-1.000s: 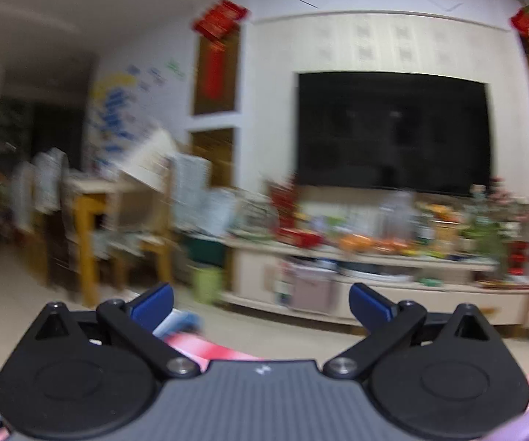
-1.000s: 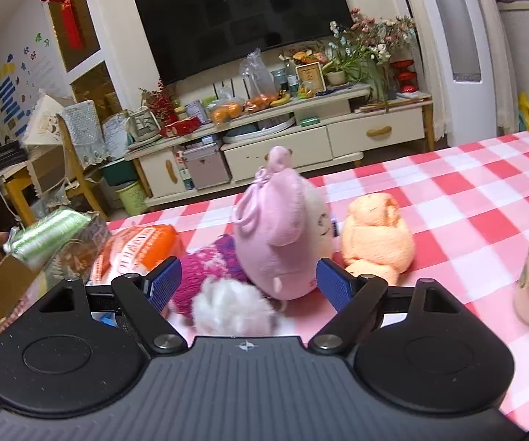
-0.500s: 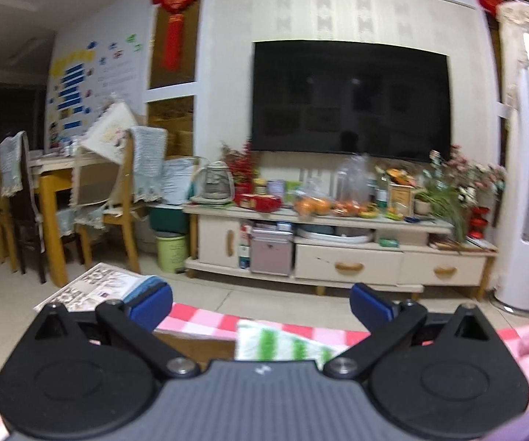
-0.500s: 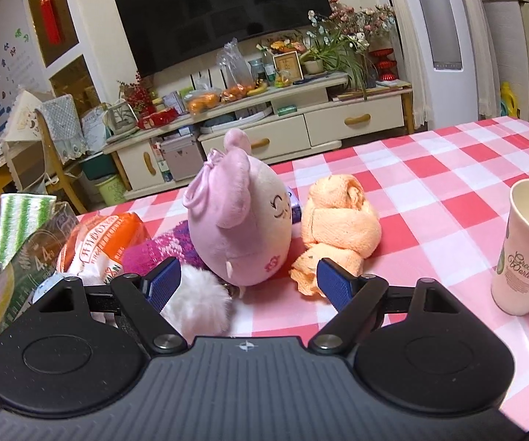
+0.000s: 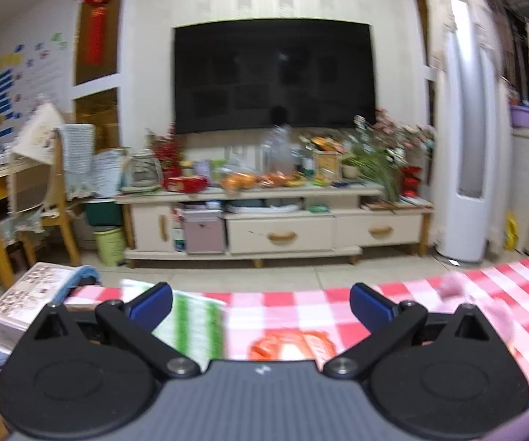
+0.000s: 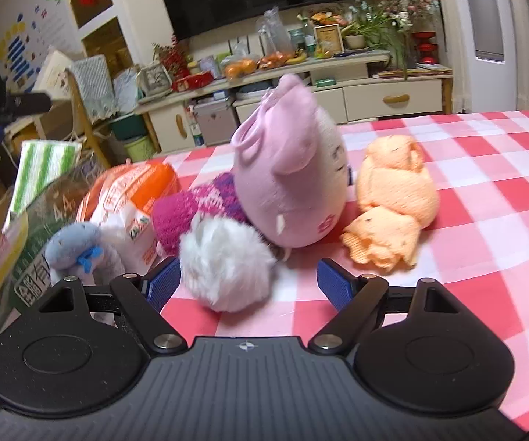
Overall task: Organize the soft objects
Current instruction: 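Move both open tools back to the pile of soft toys, then grasp white fluffy ball with right tool while left tool grasps pink plush bunny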
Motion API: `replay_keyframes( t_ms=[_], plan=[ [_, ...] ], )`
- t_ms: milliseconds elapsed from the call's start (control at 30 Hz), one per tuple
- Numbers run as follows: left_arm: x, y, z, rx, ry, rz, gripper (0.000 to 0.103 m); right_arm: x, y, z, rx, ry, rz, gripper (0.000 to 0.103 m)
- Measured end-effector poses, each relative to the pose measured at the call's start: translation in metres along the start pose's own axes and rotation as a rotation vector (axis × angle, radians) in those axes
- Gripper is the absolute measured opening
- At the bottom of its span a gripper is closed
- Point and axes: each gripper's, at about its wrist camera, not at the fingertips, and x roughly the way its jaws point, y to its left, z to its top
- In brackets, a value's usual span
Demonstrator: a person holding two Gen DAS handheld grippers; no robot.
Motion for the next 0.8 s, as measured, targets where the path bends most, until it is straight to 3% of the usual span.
replay_keyframes(
  t_ms=[200, 600, 700, 800],
  plan=[
    [0.0, -0.019, -0.006, 0.028, 0.056, -0.095, 0.102, 0.013, 0.008, -0.001, -0.031, 0.015, 0.055, 0.101],
    [0.0, -0.038, -0.01, 0.032, 0.102, -0.191, 0.101, 0.032, 0.014, 0.003, -0.098, 0.002, 0.068, 0.1],
    [0.002, -0.042, -0.011, 0.032, 0.107, -0.199, 0.101, 0.033, 0.012, 0.006, -0.107, 0.0, 0.075, 0.095],
    [0.003, -0.045, -0.011, 0.03, 0.112, -0.202, 0.101, 0.031, 0.009, 0.005, -0.122, 0.002, 0.072, 0.08]
  ],
)
